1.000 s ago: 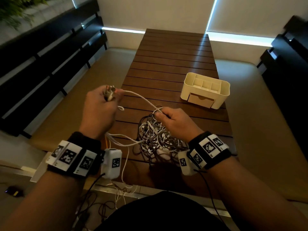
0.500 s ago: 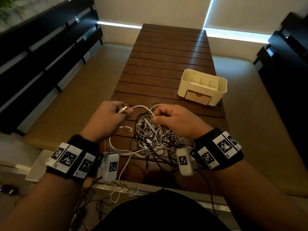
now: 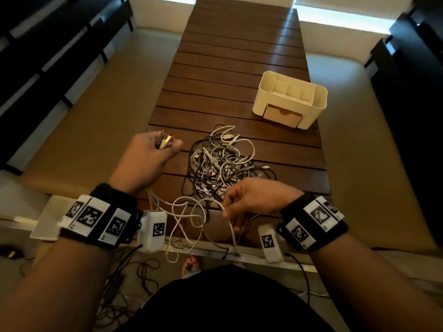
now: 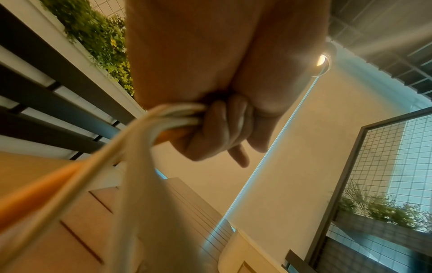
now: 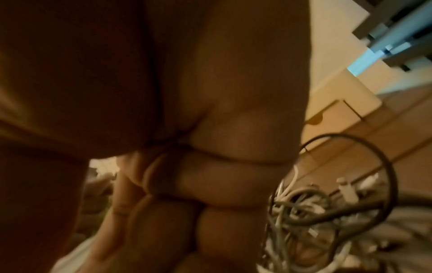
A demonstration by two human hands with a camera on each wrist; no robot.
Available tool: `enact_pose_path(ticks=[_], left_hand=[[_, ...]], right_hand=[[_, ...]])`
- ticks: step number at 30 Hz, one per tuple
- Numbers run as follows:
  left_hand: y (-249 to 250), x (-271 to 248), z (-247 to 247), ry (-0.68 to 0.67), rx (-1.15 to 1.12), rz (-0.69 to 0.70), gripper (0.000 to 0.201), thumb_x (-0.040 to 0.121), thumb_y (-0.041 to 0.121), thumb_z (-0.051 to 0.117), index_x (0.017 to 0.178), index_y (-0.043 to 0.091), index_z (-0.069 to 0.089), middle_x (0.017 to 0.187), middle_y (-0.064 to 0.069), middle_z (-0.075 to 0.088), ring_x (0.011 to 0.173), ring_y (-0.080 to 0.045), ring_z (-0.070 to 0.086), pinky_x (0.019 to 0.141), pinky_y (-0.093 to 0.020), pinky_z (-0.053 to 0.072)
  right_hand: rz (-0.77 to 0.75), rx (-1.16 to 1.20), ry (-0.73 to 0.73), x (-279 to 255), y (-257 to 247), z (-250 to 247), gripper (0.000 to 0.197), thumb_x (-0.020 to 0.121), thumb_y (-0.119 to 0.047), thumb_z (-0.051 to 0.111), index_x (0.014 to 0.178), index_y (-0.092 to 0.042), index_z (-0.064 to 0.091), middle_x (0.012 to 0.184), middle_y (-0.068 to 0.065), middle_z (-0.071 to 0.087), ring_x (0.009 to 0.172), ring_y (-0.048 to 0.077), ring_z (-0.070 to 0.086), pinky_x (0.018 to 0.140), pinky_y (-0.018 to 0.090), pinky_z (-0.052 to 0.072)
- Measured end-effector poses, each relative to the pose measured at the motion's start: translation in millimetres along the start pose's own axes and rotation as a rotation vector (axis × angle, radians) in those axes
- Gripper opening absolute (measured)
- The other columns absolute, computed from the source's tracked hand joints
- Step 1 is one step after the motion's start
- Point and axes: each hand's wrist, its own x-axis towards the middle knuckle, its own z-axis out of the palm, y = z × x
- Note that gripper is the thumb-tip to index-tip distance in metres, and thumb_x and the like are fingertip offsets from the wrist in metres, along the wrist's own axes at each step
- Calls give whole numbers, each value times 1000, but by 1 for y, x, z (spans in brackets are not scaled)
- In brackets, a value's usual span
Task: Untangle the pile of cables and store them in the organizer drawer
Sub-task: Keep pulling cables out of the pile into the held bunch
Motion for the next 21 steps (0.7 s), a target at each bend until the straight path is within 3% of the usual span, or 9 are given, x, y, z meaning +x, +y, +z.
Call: enact_pose_path(ticks=[2, 4, 8, 10, 14, 17, 21], left_hand=[[-1, -3, 2, -7, 7, 1, 44, 94, 32, 67, 94, -10, 56, 58, 3, 39, 52, -14, 33, 60, -39, 32], [-2, -7, 3, -13, 17, -3, 42, 94, 31, 67, 94, -10, 57, 57, 5, 39, 51, -13, 33, 59, -37, 32], [-1, -15, 2, -24, 42, 10, 43, 95, 30, 66, 92, -12, 55, 60, 1, 39, 54, -14, 35, 60, -38, 34], [0, -18, 2, -28, 52, 23, 41, 95, 30, 65, 90, -10, 57, 60, 1, 41, 56, -15, 37, 60, -38, 36], [1, -23, -1, -16, 56, 16, 31, 95, 29, 65, 82, 1, 60, 57, 6, 42, 53, -12, 38, 59, -36, 37], [-2, -26, -6, 1, 36, -3, 37, 95, 29, 65, 88, -7, 57, 59, 4, 41, 53, -12, 36, 59, -35, 35], [-6, -27, -11, 14, 38, -19, 39, 95, 29, 64, 89, -8, 57, 60, 3, 42, 54, -13, 38, 58, -35, 37]], right_hand=[[51, -275, 117, 5, 5, -2, 29, 89, -44, 71, 102, -18, 70, 90, -1, 76, 82, 12, 73, 84, 35, 57], [73, -443, 266, 9, 9, -5, 34, 86, -58, 67, 101, -28, 70, 91, -8, 73, 83, 8, 68, 77, 31, 54], [-7, -330, 505, 19, 10, -4, 20, 91, -46, 67, 101, -29, 68, 92, -11, 68, 84, 9, 65, 73, 29, 54], [-48, -294, 506, 28, 8, 2, 19, 92, -40, 69, 106, -28, 68, 98, -11, 67, 86, 9, 65, 74, 27, 54], [-6, -418, 336, 40, 4, 14, 37, 89, -47, 70, 118, -25, 65, 104, -10, 62, 89, 7, 59, 73, 23, 48], [5, -443, 284, 43, 5, 17, 43, 85, -54, 71, 116, -23, 66, 107, -7, 64, 95, 10, 59, 80, 29, 52], [26, -500, 310, 36, 8, 10, 31, 84, -44, 76, 108, -25, 70, 94, -12, 58, 86, 7, 56, 66, 24, 43]])
